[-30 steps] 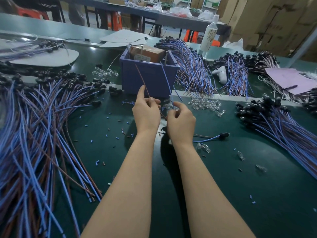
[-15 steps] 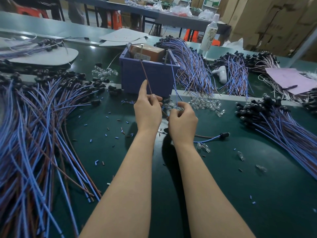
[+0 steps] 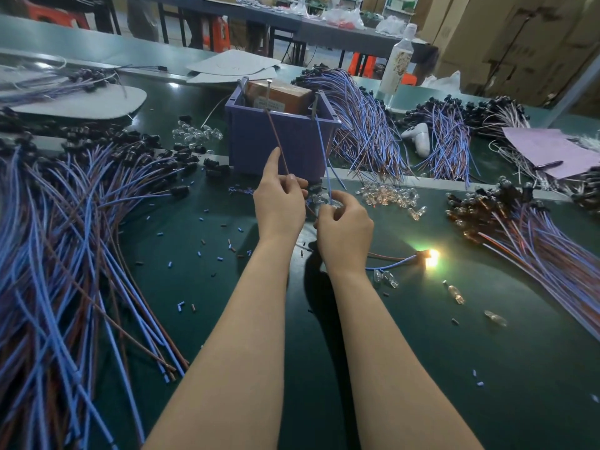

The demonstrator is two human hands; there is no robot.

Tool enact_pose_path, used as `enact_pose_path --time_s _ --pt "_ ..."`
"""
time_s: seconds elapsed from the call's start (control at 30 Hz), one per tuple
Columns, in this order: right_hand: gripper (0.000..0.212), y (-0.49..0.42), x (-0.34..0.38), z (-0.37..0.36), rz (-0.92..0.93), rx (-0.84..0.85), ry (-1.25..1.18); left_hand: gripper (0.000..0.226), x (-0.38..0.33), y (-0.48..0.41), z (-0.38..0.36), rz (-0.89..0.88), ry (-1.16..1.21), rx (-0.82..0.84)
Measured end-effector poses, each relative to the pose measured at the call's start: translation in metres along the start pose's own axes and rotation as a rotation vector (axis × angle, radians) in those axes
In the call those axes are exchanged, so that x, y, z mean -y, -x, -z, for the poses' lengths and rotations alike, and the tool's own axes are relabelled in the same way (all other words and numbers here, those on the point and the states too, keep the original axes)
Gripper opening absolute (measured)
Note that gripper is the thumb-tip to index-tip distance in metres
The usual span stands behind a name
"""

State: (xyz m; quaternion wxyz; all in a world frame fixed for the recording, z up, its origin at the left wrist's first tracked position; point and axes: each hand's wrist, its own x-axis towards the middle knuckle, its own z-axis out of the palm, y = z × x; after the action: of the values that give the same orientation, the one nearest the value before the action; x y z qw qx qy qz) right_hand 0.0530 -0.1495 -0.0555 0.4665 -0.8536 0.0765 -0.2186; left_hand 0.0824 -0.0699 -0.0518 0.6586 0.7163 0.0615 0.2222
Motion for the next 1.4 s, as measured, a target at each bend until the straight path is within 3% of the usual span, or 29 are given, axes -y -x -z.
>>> enact_pose_path --time_s 0.4,0.53,0.63,0.7,0.9,0.97,1.07,1.13,1.2,1.23,1.3,1.37,1.4 --pt "0.03 -0.001 -0.001 -0.001 0.009 0.006 -0.001 0.048 -0.003 0.002 0.002 0.009 -0.006 0.008" --pt "0.026 0.001 0.002 0.004 -0.017 0.002 -0.026 0.037 -0.007 0.003 0.002 0.043 0.02 0.007" --pt "0.017 -0.001 0.012 0.012 0.019 0.0 -0.052 0.02 -0.021 0.005 0.003 0.108 0.143 0.104" --pt "0.017 -0.001 0.021 0.02 0.074 0.055 -0.106 0.024 -0.036 0.009 0.001 0.083 0.156 0.22" --pt "0.015 -0.007 0.038 0.068 0.282 0.124 -0.164 0.019 -0.103 0.022 -0.025 -0.148 0.124 0.342" --pt "0.013 -0.018 0.036 0.093 0.339 0.051 -0.071 0.02 -0.133 0.03 -0.04 -0.299 0.035 0.41" --pt "0.039 -0.034 0.032 0.135 0.299 -0.145 0.005 0.023 -0.17 0.052 -0.071 -0.529 -0.121 0.525" --pt "0.027 -0.042 0.025 0.163 0.273 -0.254 -0.072 0.03 -0.178 0.065 -0.096 -0.593 -0.271 0.453" --pt "0.017 -0.05 0.014 0.188 0.178 -0.46 -0.249 0.041 -0.169 0.077 -0.115 -0.482 -0.327 0.301" --pt "0.018 -0.053 0.007 0.199 0.105 -0.562 -0.371 0.045 -0.16 0.085 -0.126 -0.395 -0.321 0.304" --pt "0.023 -0.054 -0.008 0.218 -0.047 -0.689 -0.648 0.048 -0.138 0.102 -0.152 -0.175 -0.228 0.504" --pt "0.022 -0.052 -0.025 0.231 -0.161 -0.737 -0.888 0.038 -0.124 0.118 -0.179 0.076 0.067 0.68" --pt "0.021 -0.051 -0.035 0.236 -0.204 -0.764 -0.972 0.03 -0.12 0.124 -0.191 0.164 0.195 0.693"
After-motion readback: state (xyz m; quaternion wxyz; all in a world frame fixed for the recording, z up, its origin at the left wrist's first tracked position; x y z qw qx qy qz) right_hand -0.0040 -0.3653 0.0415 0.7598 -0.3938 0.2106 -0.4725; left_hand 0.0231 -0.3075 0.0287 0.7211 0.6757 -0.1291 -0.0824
